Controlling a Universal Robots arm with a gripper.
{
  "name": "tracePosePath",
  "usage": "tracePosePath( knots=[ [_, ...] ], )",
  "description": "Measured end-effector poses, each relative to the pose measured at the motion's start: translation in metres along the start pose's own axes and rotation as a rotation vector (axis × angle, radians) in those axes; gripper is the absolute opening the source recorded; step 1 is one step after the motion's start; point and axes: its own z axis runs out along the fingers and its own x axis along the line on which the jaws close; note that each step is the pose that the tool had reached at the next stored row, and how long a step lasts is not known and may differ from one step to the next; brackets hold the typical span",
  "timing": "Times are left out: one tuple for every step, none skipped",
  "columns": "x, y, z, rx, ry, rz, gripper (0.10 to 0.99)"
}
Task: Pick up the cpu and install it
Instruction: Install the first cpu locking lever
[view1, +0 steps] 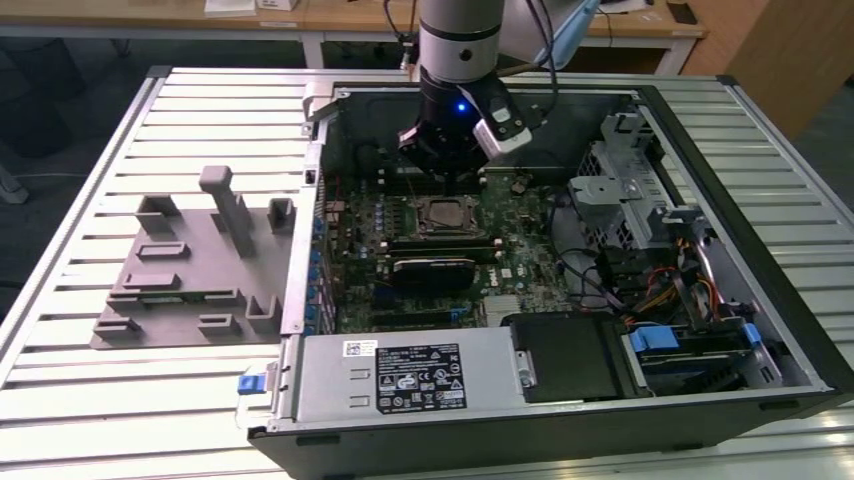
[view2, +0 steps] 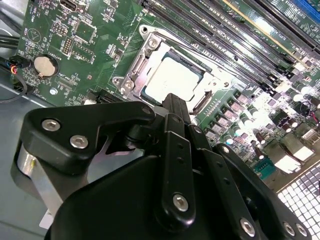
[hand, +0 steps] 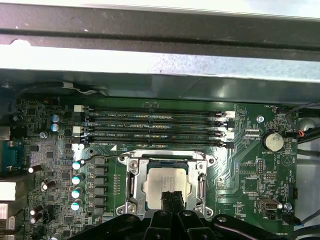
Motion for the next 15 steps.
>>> tracePosePath(
  knots=[
    [0.0002, 0.0, 0.0, 0.0, 0.0, 0.0, 0.106],
    [0.0007, 0.0, -0.0001, 0.0, 0.0, 0.0, 0.106],
    [0.0013, 0.0, -0.0001, 0.0, 0.0, 0.0, 0.106],
    [0.0021, 0.0, -0.0001, 0.0, 0.0, 0.0, 0.106],
    [0.0029, 0.0, -0.0002, 0.0, 0.0, 0.0, 0.106],
    [0.004, 0.0001, -0.0002, 0.0, 0.0, 0.0, 0.106],
    [0.0051, 0.0001, -0.0002, 0.0, -0.0001, 0.0, 0.106],
    [0.0063, 0.0001, -0.0003, 0.0, 0.0, 0.0, 0.106],
    [0.0074, 0.0002, -0.0004, 0.0, 0.0, 0.0, 0.106],
    [0.0086, 0.0002, -0.0004, 0.0, 0.0, 0.0, 0.106],
    [0.0098, 0.0002, -0.0005, 0.0, 0.0, 0.0, 0.106],
    [0.0112, 0.0002, -0.0005, 0.0, 0.0001, 0.0, 0.106],
    [0.0127, 0.0003, -0.0006, 0.0, 0.0, 0.0, 0.106],
    [0.0144, 0.0003, -0.0007, 0.0, 0.0001, 0.0, 0.106],
    [0.016, 0.0004, -0.0007, 0.0, 0.0, 0.0, 0.106]
  ],
)
